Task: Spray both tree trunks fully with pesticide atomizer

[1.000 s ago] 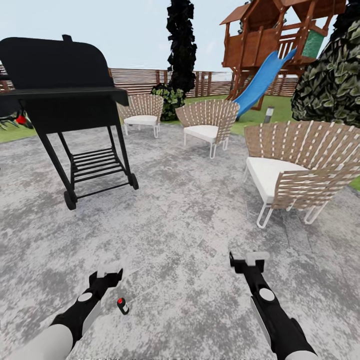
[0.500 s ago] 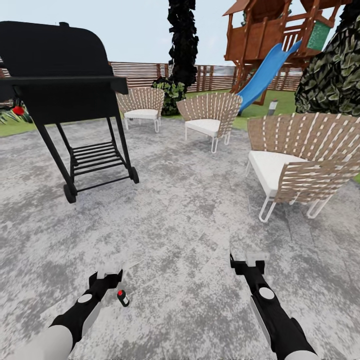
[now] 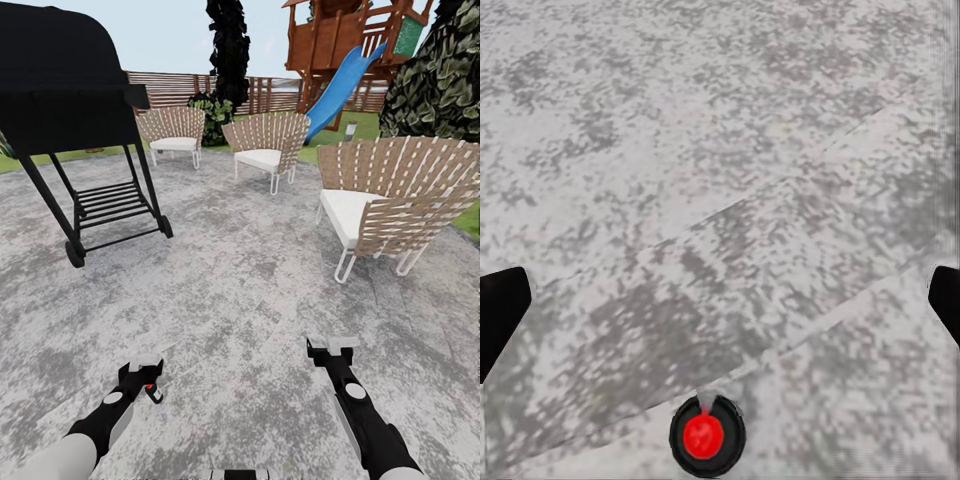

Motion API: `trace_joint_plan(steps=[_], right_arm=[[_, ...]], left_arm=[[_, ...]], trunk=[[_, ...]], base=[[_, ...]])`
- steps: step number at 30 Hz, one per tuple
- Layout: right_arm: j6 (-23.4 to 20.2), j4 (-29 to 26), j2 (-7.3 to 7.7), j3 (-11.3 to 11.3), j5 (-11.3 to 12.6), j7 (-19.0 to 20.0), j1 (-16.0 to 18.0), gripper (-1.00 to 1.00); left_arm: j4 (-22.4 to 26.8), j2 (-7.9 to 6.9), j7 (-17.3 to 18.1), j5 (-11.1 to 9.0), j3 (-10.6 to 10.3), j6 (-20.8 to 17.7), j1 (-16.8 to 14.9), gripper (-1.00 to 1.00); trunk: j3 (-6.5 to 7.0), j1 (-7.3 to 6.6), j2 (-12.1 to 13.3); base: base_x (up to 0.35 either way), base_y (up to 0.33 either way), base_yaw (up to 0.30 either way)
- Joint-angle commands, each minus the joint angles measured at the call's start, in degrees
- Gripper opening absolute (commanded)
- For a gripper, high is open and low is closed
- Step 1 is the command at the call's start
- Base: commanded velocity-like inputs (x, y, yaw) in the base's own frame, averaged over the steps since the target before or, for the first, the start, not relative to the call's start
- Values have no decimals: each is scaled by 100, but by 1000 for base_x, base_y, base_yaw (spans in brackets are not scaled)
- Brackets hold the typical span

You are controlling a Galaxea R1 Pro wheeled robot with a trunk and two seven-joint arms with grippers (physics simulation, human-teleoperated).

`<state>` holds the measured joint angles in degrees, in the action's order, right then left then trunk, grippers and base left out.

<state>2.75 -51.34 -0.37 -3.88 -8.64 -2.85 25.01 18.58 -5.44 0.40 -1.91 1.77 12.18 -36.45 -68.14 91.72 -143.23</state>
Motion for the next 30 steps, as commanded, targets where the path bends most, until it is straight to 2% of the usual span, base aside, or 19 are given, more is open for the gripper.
trace_joint_plan(steps=[1, 17, 23, 30], right_arm=[[11, 3, -5, -8, -59, -14, 4, 100], [6, 1, -7, -16, -59, -14, 4, 100], [6, 1, -7, -17, -59, -14, 4, 100], [6, 1, -7, -17, -59, -14, 4, 100]], left_arm=[[-3, 0, 4, -20, 7, 19, -2, 100], [-9, -9, 4, -20, 7, 88, 1, 100], [-58, -9, 4, -20, 9, 583, 41, 100], [-158, -9, -1, -19, 23, 797, 112, 100]], trunk=[[-36, 1, -3], [-536, 42, -25], [-724, 58, -33], [-944, 76, -42]], base=[[0, 0, -120], [0, 0, -11], [0, 0, 0], [0, 0, 0]])
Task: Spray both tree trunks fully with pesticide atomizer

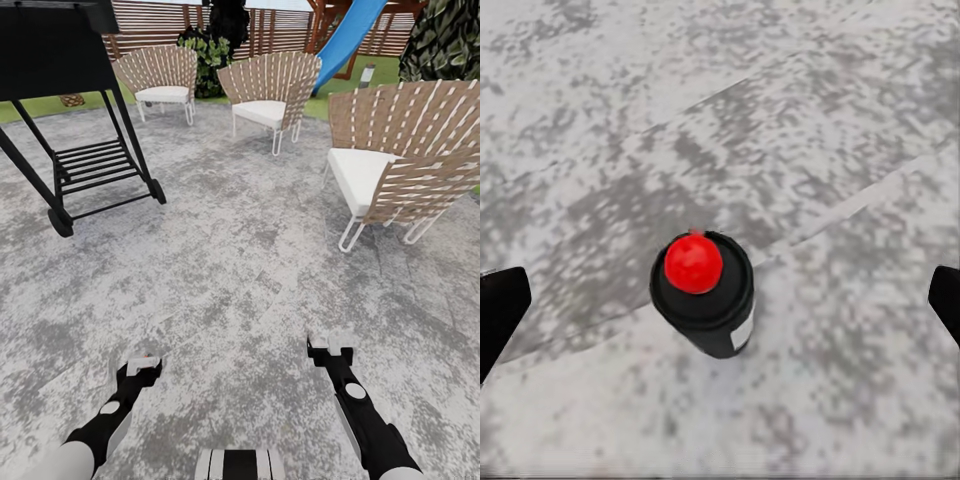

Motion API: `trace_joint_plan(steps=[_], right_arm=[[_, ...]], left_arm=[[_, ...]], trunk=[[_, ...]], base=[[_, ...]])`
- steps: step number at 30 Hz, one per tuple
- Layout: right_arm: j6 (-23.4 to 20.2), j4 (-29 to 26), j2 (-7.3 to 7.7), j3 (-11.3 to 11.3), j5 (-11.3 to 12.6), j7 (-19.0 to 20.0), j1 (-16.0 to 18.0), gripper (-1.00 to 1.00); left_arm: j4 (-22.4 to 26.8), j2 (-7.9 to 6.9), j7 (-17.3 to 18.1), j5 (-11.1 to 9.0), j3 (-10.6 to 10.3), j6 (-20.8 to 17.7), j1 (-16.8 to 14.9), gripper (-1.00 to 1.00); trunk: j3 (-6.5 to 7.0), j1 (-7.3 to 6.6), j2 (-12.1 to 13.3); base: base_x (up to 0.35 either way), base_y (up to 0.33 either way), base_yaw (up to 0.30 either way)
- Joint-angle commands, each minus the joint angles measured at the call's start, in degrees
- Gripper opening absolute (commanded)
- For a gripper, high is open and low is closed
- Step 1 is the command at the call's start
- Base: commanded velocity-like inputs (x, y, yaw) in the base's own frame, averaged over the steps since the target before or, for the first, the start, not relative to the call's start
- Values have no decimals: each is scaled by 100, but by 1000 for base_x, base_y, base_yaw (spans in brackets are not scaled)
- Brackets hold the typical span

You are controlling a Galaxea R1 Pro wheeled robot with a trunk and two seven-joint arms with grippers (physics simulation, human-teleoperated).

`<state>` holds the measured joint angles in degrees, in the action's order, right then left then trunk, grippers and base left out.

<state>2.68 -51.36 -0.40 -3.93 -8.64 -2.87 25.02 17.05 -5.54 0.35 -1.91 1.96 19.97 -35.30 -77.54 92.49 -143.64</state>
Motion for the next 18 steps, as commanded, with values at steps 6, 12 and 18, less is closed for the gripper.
trace_joint_plan(steps=[6, 12, 18], right_arm=[[13, 3, -4, -11, -59, -12, 2, 100], [13, 3, -4, -11, -59, -12, 2, 100], [20, 3, -4, -11, -59, -12, 2, 100]], left_arm=[[-16, 0, 1, -23, 6, 168, 12, 100], [-17, 0, 0, -12, 8, 182, 14, 100], [-21, 0, 0, -39, 23, 183, 14, 100]], trunk=[[-192, 14, -10], [-380, 29, -18], [-567, 45, -26]], base=[[0, 0, 0], [0, 0, 0], [0, 0, 0]])
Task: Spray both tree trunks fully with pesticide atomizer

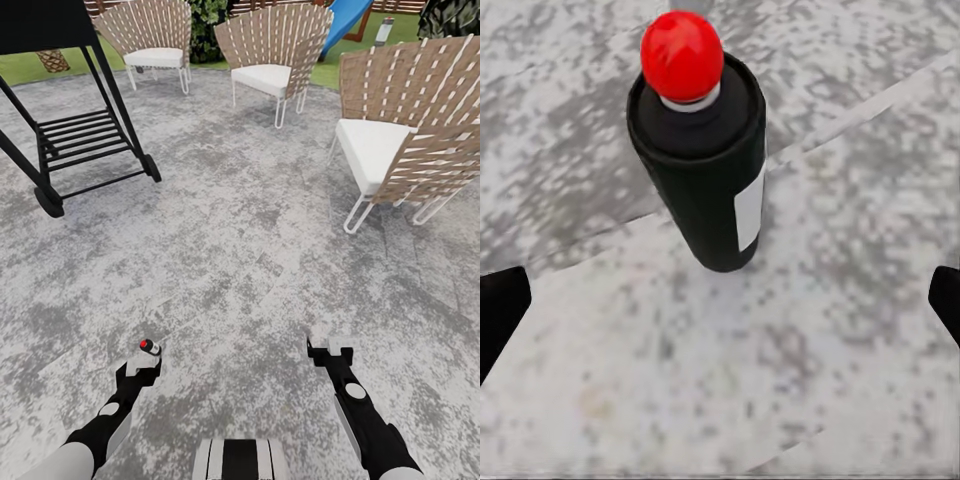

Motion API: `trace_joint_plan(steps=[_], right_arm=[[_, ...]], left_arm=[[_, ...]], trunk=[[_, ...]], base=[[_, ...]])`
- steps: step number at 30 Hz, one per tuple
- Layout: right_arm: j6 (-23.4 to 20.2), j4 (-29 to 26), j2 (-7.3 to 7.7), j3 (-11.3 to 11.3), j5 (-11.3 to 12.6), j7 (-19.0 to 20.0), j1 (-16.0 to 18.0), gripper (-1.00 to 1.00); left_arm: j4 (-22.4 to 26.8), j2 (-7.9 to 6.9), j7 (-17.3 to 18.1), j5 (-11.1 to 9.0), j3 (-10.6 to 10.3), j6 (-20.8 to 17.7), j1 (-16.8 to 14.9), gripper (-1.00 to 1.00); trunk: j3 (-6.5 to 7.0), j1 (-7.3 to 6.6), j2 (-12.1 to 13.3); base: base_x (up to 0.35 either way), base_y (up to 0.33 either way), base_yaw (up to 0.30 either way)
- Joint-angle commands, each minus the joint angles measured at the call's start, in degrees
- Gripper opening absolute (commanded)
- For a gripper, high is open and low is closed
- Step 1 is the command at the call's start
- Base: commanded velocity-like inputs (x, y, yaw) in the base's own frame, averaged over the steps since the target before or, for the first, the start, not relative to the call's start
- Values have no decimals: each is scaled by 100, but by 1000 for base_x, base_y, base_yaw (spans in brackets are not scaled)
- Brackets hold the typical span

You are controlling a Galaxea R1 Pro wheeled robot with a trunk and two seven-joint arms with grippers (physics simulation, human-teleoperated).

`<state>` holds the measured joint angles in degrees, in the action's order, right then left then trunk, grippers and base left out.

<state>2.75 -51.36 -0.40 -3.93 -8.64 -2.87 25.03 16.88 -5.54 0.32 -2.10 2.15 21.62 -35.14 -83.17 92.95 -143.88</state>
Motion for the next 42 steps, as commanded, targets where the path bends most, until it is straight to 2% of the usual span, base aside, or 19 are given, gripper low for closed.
trace_joint_plan(steps=[1, 18, 42], right_arm=[[14, 3, -4, -11, -59, -12, 2, 100], [15, 9, 13, 8, -68, -12, 2, 100], [15, 3, 13, 15, -68, -12, 2, 100]], left_arm=[[-4, 0, 3, -23, 5, 18, -3, 100], [-9, 0, -23, -1, 10, 18, -3, 100], [-9, 0, -23, -7, 13, 34, -4, 100]], trunk=[[-33, 1, -3], [-72, 4, -4], [-72, 4, -4]], base=[[0, 0, 0], [1, 0, 0], [88, 0, 0]])
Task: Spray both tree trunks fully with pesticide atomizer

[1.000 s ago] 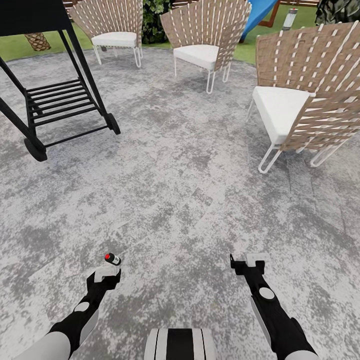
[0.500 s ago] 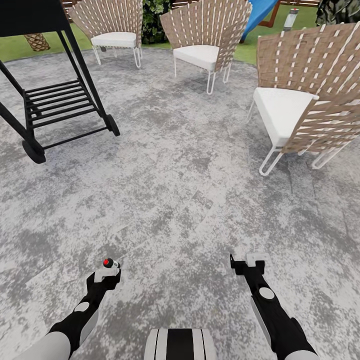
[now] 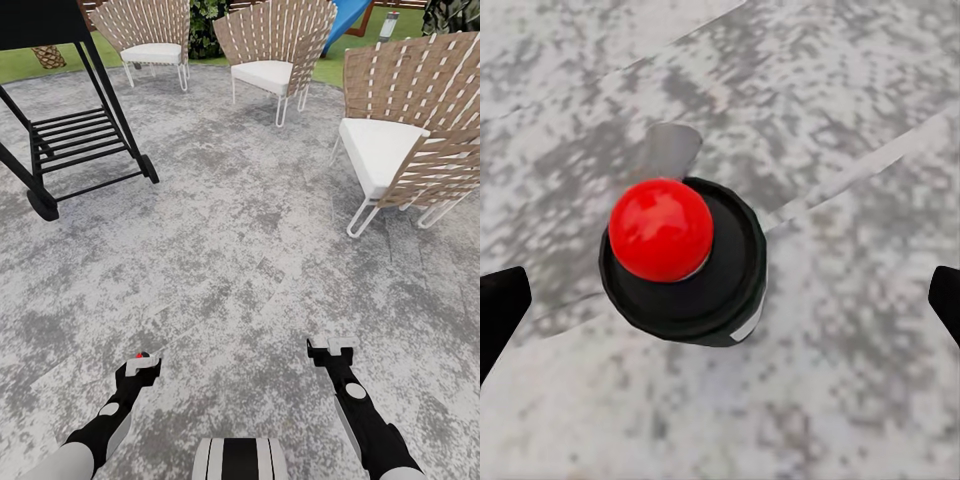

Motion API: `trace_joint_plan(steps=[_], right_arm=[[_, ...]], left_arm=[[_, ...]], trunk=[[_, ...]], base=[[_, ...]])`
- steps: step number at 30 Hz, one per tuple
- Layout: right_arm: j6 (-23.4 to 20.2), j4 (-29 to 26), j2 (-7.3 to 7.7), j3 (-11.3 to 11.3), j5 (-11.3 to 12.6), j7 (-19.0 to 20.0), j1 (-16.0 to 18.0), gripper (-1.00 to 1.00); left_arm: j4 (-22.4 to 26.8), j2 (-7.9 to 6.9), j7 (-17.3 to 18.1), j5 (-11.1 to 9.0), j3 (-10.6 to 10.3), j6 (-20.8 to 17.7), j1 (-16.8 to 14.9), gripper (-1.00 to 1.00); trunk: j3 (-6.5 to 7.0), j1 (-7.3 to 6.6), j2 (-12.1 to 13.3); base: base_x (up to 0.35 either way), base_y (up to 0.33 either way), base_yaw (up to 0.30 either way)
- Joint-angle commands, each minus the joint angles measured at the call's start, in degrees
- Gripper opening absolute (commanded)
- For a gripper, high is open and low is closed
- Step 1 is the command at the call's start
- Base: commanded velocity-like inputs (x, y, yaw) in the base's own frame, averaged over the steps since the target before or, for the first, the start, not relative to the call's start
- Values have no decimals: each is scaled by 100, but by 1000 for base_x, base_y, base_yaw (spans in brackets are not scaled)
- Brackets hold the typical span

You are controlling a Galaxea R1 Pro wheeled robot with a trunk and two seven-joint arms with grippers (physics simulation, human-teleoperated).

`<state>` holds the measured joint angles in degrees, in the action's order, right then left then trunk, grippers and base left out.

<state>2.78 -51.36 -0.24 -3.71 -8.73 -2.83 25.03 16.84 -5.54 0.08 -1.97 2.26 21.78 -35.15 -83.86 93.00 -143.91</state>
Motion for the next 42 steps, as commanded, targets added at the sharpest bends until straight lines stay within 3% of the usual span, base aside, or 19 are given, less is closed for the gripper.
trace_joint_plan(steps=[1, 7, 13, 16, 42], right_arm=[[12, 3, -3, -7, -59, -16, 2, 100], [5, 3, -3, -8, -59, -16, 2, 100], [2, 3, -4, -12, -59, -16, 2, 100], [2, 3, -3, -10, -59, -16, 2, 100], [12, 3, -11, 2, -59, -16, 2, 100]], left_arm=[[-4, 0, 1, -17, -2, 19, -1, 100], [1, 0, 1, -12, -6, 20, 0, 100], [3, 0, 1, -19, -1, 20, 0, 100], [4, 0, 1, -22, 1, 20, 0, 100], [4, -26, -14, -93, 21, 141, 9, 100]], trunk=[[-3, -1, -1], [-15, -1, -1], [-196, 15, -9], [-218, 15, -9], [-247, 15, -9]], base=[[1, 0, 0], [0, 0, 0], [0, 0, 0], [0, 0, 0], [20, 0, 26]])
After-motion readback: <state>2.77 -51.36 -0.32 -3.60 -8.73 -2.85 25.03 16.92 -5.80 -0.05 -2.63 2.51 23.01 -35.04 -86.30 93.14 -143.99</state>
